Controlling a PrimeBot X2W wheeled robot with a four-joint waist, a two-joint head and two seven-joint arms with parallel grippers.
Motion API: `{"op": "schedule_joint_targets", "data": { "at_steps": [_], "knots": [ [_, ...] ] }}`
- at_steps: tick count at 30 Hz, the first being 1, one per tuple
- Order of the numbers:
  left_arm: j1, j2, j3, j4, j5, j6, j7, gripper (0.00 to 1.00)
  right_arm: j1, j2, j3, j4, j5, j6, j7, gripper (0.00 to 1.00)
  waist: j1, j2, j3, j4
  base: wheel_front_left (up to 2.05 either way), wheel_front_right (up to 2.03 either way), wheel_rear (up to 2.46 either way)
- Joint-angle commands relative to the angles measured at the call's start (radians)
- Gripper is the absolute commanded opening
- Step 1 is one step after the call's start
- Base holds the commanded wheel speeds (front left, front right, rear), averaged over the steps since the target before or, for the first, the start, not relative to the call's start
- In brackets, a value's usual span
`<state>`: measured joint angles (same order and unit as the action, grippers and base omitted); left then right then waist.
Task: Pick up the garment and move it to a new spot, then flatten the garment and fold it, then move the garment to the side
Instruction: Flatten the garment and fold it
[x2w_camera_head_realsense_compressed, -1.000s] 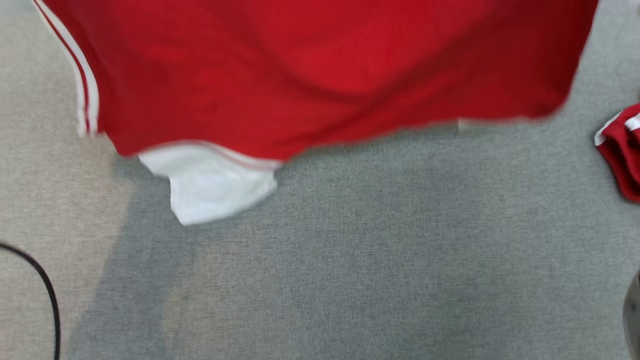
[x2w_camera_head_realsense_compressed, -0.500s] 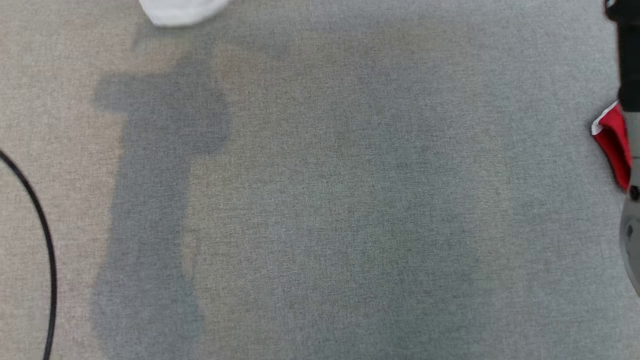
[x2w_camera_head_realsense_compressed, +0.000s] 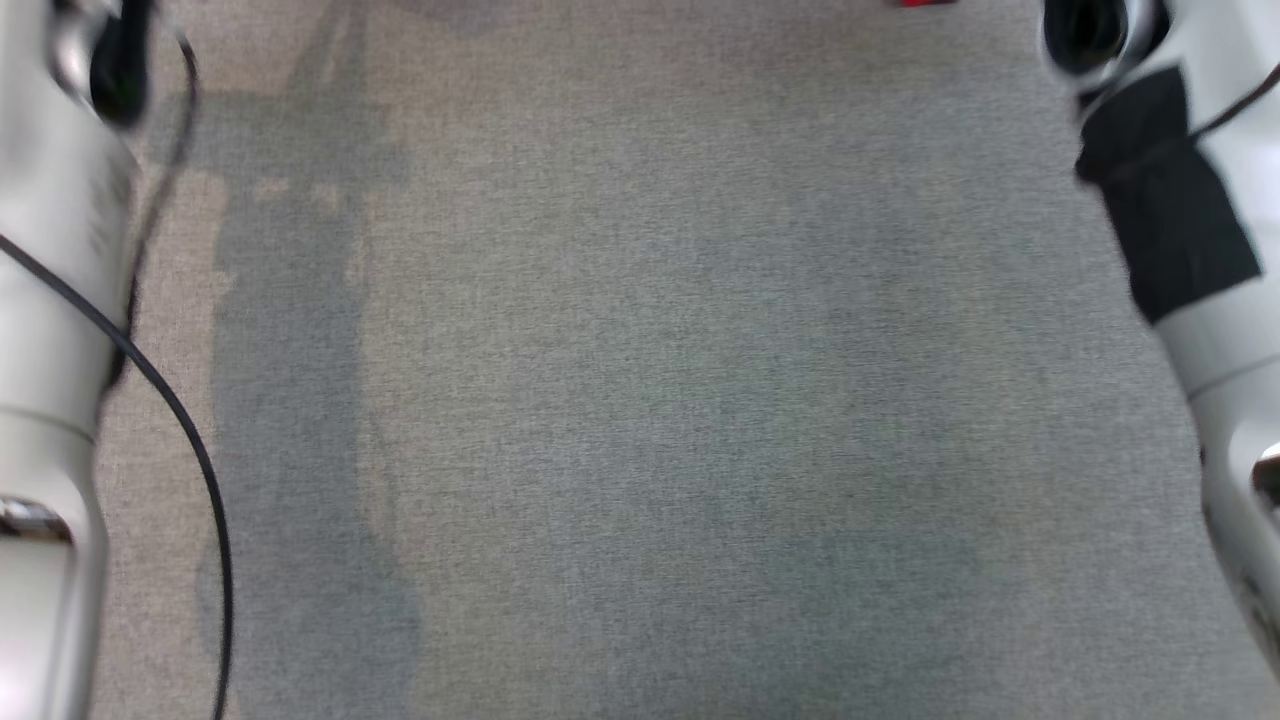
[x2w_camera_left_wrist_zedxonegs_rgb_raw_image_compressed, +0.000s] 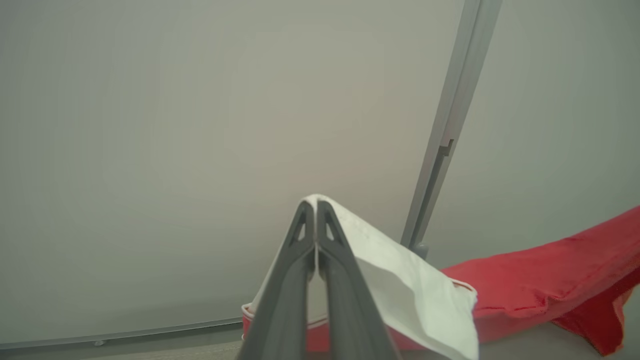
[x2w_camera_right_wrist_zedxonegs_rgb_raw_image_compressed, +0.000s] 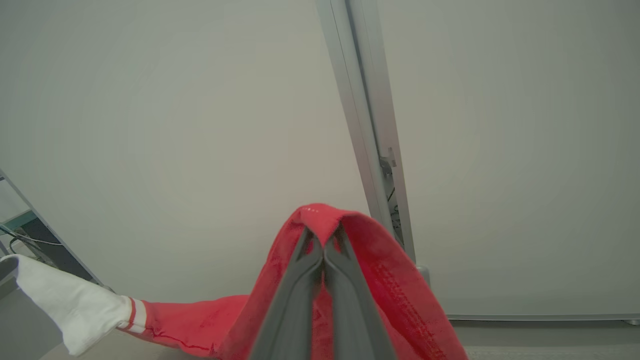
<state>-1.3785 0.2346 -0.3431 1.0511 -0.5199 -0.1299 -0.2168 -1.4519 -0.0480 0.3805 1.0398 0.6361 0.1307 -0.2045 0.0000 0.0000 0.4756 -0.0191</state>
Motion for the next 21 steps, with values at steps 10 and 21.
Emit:
{"op": "schedule_joint_targets", "data": {
  "at_steps": [10,21],
  "knots": [
    [0.389,0.023,-0.025,-0.153,-0.155,-0.001,-0.046,0.0,0.389,-0.069,0.159,-0.09,0.154,0.0,-0.056,0.0,0.0,0.0,-0.051,0.041,0.0,0.0,0.0],
    [0.952,0.072,0.136,-0.534,-0.055,0.039,-0.047,0.0,0.85,-0.136,0.175,-0.38,0.259,0.0,-0.061,0.0,0.0,0.0,-0.169,0.034,0.0,0.0,0.0]
  ]
}}
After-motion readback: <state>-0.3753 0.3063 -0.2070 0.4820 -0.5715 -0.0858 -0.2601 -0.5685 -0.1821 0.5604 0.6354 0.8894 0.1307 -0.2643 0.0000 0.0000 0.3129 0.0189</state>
